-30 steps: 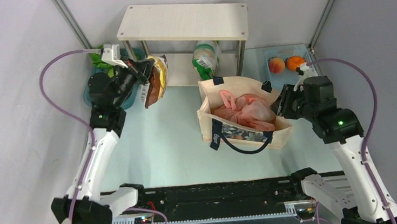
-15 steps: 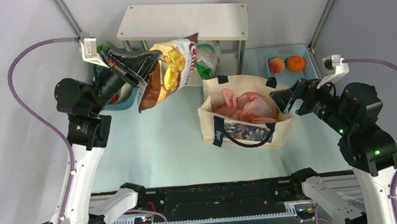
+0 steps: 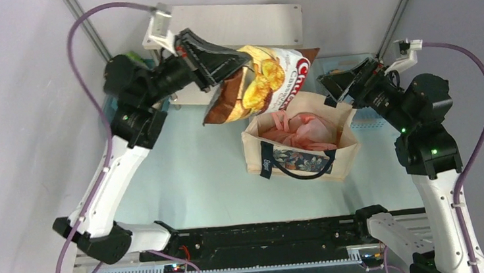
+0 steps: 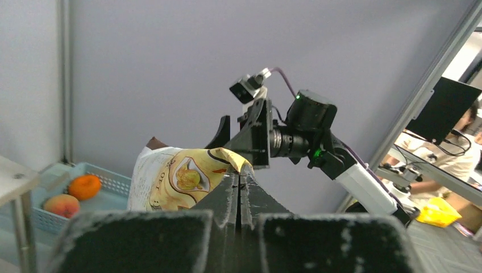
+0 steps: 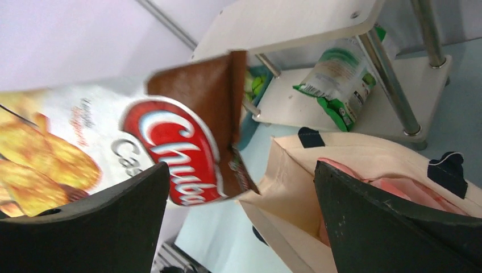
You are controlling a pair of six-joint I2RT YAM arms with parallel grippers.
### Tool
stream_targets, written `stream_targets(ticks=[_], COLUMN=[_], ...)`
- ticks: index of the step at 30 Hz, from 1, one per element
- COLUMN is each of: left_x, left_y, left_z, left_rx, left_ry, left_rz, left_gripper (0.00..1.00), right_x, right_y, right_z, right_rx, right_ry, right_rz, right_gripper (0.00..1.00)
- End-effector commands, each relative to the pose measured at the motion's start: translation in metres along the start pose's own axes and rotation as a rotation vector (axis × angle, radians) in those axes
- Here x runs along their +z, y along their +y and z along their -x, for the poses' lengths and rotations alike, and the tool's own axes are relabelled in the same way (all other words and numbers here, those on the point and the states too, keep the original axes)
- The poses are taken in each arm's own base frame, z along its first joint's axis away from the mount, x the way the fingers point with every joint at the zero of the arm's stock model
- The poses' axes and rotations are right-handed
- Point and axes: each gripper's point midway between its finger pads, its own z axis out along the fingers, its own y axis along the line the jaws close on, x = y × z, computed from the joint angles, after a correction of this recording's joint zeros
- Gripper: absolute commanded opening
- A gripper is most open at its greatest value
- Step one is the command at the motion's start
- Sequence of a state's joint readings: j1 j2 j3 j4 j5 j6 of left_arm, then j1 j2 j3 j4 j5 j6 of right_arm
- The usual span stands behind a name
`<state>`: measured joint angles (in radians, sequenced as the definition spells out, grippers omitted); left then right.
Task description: Place the mixed food into the grocery bags and tie them
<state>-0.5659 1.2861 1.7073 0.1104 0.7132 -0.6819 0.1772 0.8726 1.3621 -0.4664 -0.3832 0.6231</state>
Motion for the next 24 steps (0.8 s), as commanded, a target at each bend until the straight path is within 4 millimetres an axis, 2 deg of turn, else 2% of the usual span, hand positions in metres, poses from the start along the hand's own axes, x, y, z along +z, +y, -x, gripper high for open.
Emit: stream_targets(ticks=[1,3,4,5,8,9,10,11,12,16,20,21,22,23,24], left_x=[0.019,0.029,0.034,0.037,0.053,0.057,0.065,0.072,0.076,0.089,0.084,0.076,0.073,0.063,0.058], left_y=[-0.016,-0.013,-0.01,-0.007,0.009,0.01,0.013,0.018,0.013,0.019,0.052,0.07,0.081,0.102,0.113], left_z=[-0.001,-0.011,-0.018,-0.02,-0.046,-0.049,-0.061,-0.072,-0.074,-0.097,-0.136,-0.152,-0.158,-0.175,-0.18], left_rx=[0.009,-0.01,-0.024,-0.029,-0.082,-0.088,-0.117,-0.133,-0.136,-0.18,-0.264,-0.273,-0.272,-0.278,-0.282], left_ry=[-0.01,0.006,0.017,0.012,0.032,0.029,0.049,0.066,0.071,0.116,0.192,0.212,0.213,0.233,0.238], left_rz=[-0.082,-0.092,-0.095,-0.088,-0.071,-0.08,-0.089,-0.096,-0.115,-0.146,-0.089,-0.045,-0.009,0.043,0.073], left_gripper=[0.0,0.0,0.0,0.0,0.0,0.0,0.0,0.0,0.0,0.0,0.0,0.0,0.0,0.0,0.0], right_x=[-0.009,-0.011,-0.014,-0.022,-0.053,-0.058,-0.063,-0.065,-0.065,-0.064,-0.067,-0.066,-0.064,-0.059,-0.056], right_y=[0.006,-0.005,-0.016,-0.024,-0.037,-0.042,-0.045,-0.049,-0.052,-0.061,-0.068,-0.067,-0.067,-0.062,-0.058], right_z=[0.029,0.026,0.026,0.033,0.043,0.047,0.047,0.047,0.044,0.031,0.026,0.023,0.02,0.013,0.007], right_rx=[0.056,0.057,0.067,0.067,0.029,0.002,-0.01,-0.034,-0.04,-0.069,-0.111,-0.117,-0.129,-0.131,-0.142], right_ry=[-0.147,-0.145,-0.157,-0.208,-0.327,-0.354,-0.354,-0.35,-0.325,-0.245,-0.216,-0.198,-0.176,-0.133,-0.095], right_rz=[-0.023,-0.073,-0.132,-0.188,-0.283,-0.32,-0.342,-0.366,-0.386,-0.426,-0.459,-0.446,-0.442,-0.401,-0.372], right_gripper=[0.99,0.99,0.99,0.99,0.99,0.99,0.99,0.99,0.99,0.99,0.99,0.99,0.99,0.99,0.99])
